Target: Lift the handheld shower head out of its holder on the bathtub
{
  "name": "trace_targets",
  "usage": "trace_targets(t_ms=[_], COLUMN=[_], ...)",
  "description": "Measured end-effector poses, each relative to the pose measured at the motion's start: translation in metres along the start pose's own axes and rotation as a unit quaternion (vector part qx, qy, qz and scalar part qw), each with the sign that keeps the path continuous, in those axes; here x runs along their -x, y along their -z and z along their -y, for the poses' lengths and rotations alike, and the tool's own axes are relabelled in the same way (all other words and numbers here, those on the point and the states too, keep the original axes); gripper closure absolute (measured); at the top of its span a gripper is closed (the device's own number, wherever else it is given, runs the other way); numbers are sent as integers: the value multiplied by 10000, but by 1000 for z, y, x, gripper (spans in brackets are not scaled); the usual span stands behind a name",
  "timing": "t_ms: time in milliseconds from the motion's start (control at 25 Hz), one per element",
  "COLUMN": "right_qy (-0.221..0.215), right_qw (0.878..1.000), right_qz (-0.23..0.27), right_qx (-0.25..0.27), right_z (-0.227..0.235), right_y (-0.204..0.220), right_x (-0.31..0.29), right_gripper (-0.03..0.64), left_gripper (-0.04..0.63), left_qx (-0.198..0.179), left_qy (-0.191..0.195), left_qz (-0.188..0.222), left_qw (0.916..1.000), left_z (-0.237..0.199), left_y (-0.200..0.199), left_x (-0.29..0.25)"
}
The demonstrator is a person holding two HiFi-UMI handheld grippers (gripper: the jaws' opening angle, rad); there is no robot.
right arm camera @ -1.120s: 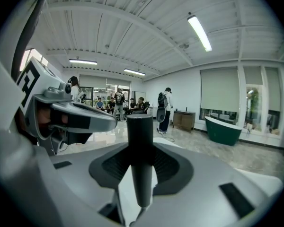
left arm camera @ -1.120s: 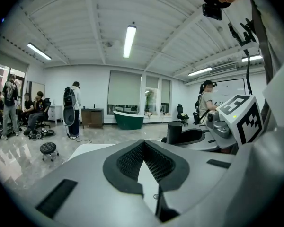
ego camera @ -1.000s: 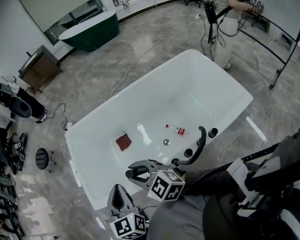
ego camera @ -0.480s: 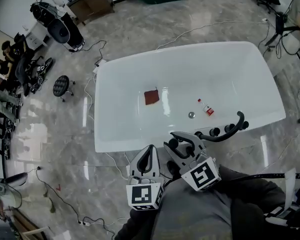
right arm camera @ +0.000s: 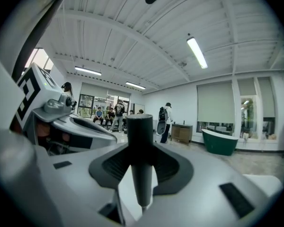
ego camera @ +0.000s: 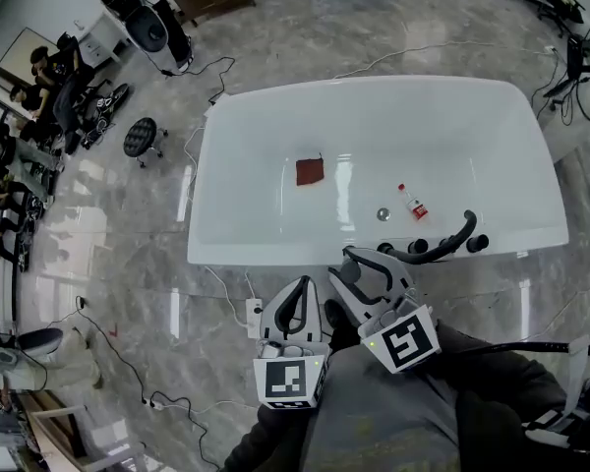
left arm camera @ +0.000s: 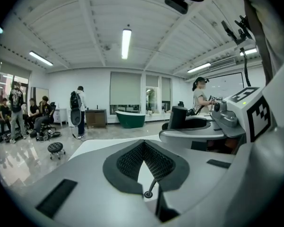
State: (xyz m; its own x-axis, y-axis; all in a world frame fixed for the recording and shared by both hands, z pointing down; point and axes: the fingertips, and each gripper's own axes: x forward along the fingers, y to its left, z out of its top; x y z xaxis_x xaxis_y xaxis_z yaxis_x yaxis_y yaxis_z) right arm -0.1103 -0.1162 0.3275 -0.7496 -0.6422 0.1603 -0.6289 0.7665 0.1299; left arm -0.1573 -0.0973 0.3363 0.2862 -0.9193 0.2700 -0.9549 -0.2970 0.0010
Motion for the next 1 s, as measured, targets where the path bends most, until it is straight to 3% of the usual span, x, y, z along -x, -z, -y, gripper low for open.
trace_targets(t_ms=[280, 640, 1000], right_qy=[-362, -982, -1132], right_qw=[9989, 9930, 9901], right_qz=[251, 406, 525], right_qx=[167, 511, 637], right_z=[5, -42, -61], right_y=[-19, -4, -3], right_x=[62, 124, 151], right_gripper=[479, 479, 479], left_gripper=[592, 592, 592], left_qx=[-117, 148, 158], left_qy=[-308, -855, -958], left_qz=[-26, -127, -155], left_qw=[9995, 9961, 9952], left_z=[66, 111, 125], left_y=[-12, 23, 36], left_x=[29, 82, 100])
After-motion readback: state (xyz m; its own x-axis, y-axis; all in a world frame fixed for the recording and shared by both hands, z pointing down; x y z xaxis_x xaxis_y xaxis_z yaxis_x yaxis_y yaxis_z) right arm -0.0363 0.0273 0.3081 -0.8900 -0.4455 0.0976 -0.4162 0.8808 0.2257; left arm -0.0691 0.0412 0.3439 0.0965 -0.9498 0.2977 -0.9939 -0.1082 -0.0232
